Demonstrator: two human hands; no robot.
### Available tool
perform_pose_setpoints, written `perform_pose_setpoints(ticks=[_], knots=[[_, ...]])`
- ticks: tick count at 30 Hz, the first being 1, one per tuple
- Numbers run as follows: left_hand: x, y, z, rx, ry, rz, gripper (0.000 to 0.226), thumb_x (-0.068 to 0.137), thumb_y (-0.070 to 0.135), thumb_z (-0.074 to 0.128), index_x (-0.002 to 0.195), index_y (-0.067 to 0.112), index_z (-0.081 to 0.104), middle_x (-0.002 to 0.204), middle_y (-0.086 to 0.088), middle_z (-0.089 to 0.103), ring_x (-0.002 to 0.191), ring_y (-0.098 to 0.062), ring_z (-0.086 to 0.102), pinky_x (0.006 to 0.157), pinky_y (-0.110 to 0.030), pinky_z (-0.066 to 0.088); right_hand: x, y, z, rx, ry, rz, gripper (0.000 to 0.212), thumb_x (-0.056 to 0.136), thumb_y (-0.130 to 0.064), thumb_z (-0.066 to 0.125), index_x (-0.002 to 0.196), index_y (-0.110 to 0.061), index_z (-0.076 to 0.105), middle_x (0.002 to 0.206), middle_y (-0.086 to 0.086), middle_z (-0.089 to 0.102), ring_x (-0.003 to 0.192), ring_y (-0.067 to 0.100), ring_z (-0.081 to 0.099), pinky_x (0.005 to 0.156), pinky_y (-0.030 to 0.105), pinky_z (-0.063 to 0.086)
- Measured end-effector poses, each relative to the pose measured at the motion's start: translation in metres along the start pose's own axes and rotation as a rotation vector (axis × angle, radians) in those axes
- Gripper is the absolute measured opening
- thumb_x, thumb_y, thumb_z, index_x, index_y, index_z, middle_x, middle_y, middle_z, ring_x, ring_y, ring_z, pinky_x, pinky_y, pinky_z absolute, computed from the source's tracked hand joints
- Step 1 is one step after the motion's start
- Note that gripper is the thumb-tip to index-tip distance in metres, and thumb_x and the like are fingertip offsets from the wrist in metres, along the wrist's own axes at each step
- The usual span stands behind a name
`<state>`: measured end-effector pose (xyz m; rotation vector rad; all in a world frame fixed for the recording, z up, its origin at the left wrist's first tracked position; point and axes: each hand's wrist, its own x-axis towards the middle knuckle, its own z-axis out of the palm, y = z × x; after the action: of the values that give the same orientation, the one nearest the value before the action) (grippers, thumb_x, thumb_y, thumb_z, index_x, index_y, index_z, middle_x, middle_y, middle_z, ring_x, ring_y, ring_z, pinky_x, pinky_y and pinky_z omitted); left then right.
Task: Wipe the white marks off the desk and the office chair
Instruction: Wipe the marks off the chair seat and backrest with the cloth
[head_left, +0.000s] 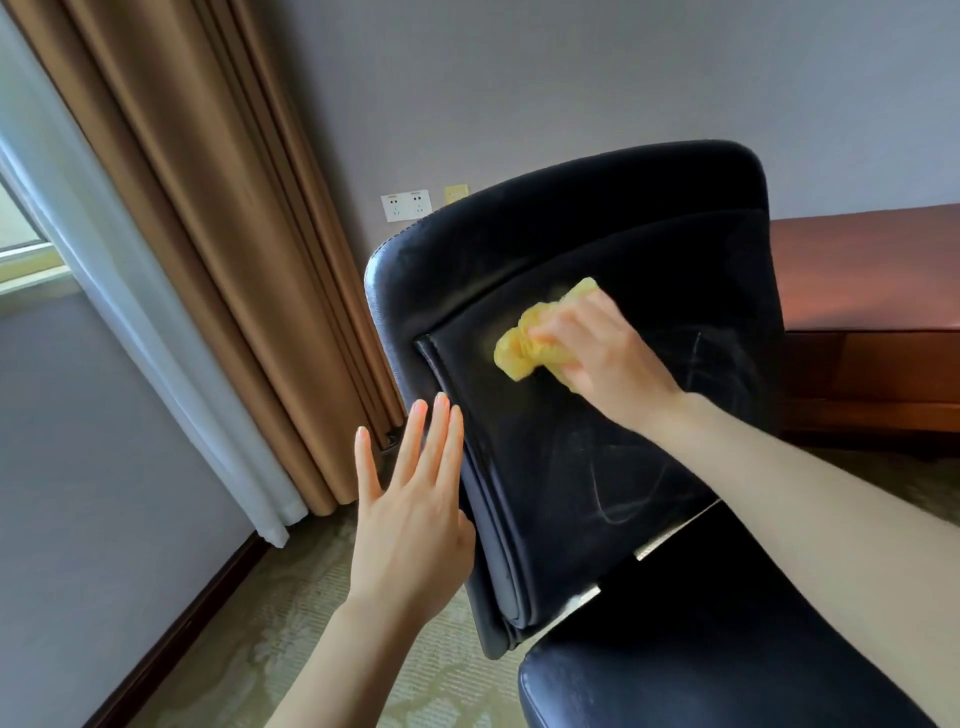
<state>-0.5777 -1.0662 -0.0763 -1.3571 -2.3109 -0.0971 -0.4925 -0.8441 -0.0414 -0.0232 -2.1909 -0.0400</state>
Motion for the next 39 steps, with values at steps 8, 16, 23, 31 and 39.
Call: perform_pose_setpoints(ticks=[8, 16, 23, 31, 39], knots=[[0.001, -0.005, 0.005, -0.008, -0.007, 0.007, 0.091, 0.080, 0.015, 0.053, 0.151, 0.015, -0.004, 0.157, 0.001, -0.012, 0.143, -0.023, -0.019, 0.105, -0.055, -0.023, 0.073, -0.036, 0.020, 0.027, 0.351, 0.322, 0.020, 0.087, -0.012, 0.064, 0.106, -0.007, 0.066, 0.099, 0.013, 0.061, 0.093, 0.026, 0.053, 0.076, 0.027, 0.047], [0.002, -0.010, 0.012, 0.013, 0.040, 0.017, 0.092, 0.084, 0.017, 0.045, 0.145, 0.019, -0.024, 0.151, 0.004, -0.031, 0.136, -0.019, -0.035, 0.099, -0.053, -0.032, -0.029, -0.048, 0.057, -0.001, 0.327, 0.101, 0.021, 0.070, 0.006, 0.075, 0.089, -0.002, 0.072, 0.082, 0.015, 0.063, 0.082, 0.028, 0.055, 0.076, 0.038, 0.054], [0.000, 0.016, 0.019, -0.044, 0.064, -0.078, 0.094, 0.082, 0.013, 0.040, 0.137, 0.015, -0.036, 0.142, 0.000, -0.047, 0.132, -0.017, -0.044, 0.104, -0.049, -0.029, -0.111, -0.041, 0.061, 0.101, 0.202, 0.015, 0.019, 0.077, 0.007, 0.068, 0.086, -0.008, 0.076, 0.082, 0.009, 0.066, 0.081, 0.021, 0.055, 0.075, 0.034, 0.055], [0.019, 0.061, 0.029, -0.139, 0.139, -0.066, 0.086, 0.072, 0.009, 0.047, 0.151, 0.005, 0.011, 0.158, -0.014, -0.009, 0.144, -0.025, -0.019, 0.112, -0.051, -0.009, -0.159, -0.015, 0.055, 0.037, -0.044, -0.235, 0.019, 0.083, -0.003, 0.057, 0.083, -0.015, 0.072, 0.081, 0.004, 0.065, 0.067, 0.022, 0.054, 0.067, 0.034, 0.053], [0.049, 0.081, 0.071, -0.209, 0.399, -0.199, 0.076, 0.074, 0.017, 0.035, 0.148, 0.006, 0.022, 0.157, -0.010, 0.009, 0.147, -0.021, -0.001, 0.116, -0.053, -0.005, -0.098, 0.034, 0.054, 0.098, 0.184, -0.460, 0.015, 0.088, -0.008, 0.063, 0.083, -0.017, 0.073, 0.086, 0.003, 0.070, 0.071, 0.020, 0.061, 0.070, 0.032, 0.052]])
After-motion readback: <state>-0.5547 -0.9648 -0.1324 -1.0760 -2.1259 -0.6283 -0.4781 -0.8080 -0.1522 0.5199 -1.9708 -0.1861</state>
